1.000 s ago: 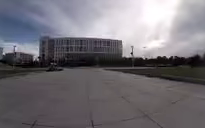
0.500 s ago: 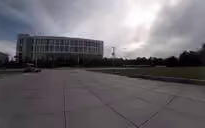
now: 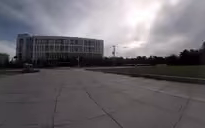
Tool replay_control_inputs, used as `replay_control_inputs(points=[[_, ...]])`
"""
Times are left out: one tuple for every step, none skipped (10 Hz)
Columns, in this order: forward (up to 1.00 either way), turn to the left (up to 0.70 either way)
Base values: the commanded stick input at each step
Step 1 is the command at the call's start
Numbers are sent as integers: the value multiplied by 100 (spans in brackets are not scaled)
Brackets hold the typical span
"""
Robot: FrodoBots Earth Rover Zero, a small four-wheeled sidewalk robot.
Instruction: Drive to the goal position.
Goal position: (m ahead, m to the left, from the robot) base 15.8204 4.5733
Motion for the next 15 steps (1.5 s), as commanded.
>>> replay_control_inputs(points=[[70,0],[70,0],[70,0],[70,0],[70,0],[70,0],[70,0],[70,0],[70,0],[70,0],[70,0],[70,0],[70,0],[70,0],[70,0]])
